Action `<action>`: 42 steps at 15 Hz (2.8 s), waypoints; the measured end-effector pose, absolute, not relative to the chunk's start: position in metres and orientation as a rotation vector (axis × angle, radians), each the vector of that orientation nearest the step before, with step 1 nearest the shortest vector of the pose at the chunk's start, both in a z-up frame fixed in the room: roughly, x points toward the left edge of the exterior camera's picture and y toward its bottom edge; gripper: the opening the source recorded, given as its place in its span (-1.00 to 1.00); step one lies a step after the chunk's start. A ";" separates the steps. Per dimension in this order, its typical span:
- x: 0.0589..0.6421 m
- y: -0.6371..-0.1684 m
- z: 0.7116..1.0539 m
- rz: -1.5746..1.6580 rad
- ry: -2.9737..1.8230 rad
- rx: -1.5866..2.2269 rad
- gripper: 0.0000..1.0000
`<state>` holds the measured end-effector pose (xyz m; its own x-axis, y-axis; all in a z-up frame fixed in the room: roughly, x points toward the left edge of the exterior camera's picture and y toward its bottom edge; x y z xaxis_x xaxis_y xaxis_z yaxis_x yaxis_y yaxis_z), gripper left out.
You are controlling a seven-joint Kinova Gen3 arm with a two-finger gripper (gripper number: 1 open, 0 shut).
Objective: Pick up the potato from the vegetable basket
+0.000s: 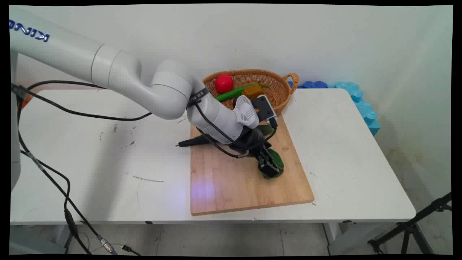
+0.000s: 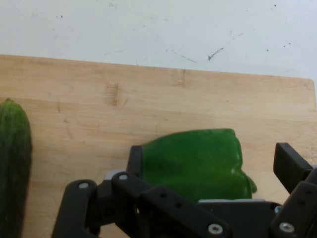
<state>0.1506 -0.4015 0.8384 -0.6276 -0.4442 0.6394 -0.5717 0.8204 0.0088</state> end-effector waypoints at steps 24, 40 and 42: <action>0.228 -0.478 1.024 0.422 -2.222 0.724 1.00; 0.306 -0.597 0.951 0.593 -2.276 1.103 1.00; 0.298 -0.609 0.930 0.559 -2.280 1.129 1.00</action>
<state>0.2983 -0.6087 0.9303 -0.5100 -0.5960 0.6202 -0.8152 0.5650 -0.1274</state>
